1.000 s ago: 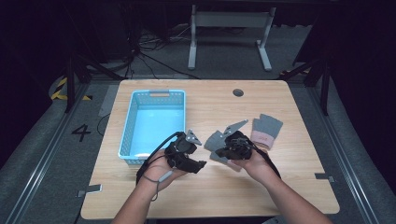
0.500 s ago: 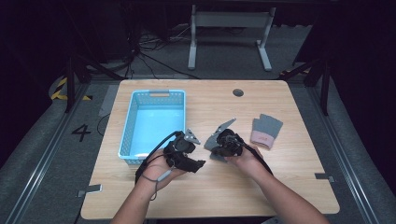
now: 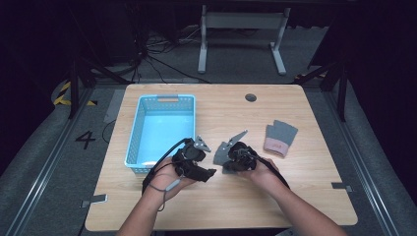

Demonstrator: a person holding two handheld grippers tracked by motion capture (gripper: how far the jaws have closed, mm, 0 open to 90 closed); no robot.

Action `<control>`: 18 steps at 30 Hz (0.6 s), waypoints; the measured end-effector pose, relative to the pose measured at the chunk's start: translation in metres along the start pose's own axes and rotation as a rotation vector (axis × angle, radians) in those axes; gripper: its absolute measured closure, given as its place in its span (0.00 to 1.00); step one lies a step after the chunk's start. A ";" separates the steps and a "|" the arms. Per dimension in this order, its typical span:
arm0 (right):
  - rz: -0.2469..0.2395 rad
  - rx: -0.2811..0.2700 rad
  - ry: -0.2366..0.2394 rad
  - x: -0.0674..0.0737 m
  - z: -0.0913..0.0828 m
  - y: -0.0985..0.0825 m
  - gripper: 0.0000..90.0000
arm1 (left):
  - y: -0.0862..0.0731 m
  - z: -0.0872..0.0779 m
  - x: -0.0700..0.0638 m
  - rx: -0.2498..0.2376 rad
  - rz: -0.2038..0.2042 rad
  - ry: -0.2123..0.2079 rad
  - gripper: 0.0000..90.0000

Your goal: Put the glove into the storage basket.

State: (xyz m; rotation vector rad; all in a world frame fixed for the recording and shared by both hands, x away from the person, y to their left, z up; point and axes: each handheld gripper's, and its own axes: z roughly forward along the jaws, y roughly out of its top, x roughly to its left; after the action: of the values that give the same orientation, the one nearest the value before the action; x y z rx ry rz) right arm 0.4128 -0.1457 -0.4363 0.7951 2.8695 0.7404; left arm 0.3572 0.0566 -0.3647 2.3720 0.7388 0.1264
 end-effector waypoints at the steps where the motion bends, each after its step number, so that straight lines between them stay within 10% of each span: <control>1: 0.000 0.001 0.003 0.002 -0.001 -0.001 0.99 | 0.000 0.000 0.000 0.001 0.001 0.001 0.43; 18: -0.011 -0.004 0.020 0.019 -0.012 -0.027 0.99 | 0.000 0.002 0.000 0.007 -0.004 0.000 0.43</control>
State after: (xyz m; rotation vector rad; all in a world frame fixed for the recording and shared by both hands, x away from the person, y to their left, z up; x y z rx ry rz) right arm 0.3815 -0.1617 -0.4373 0.7756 2.8870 0.7569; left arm 0.3574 0.0552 -0.3665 2.3768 0.7454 0.1225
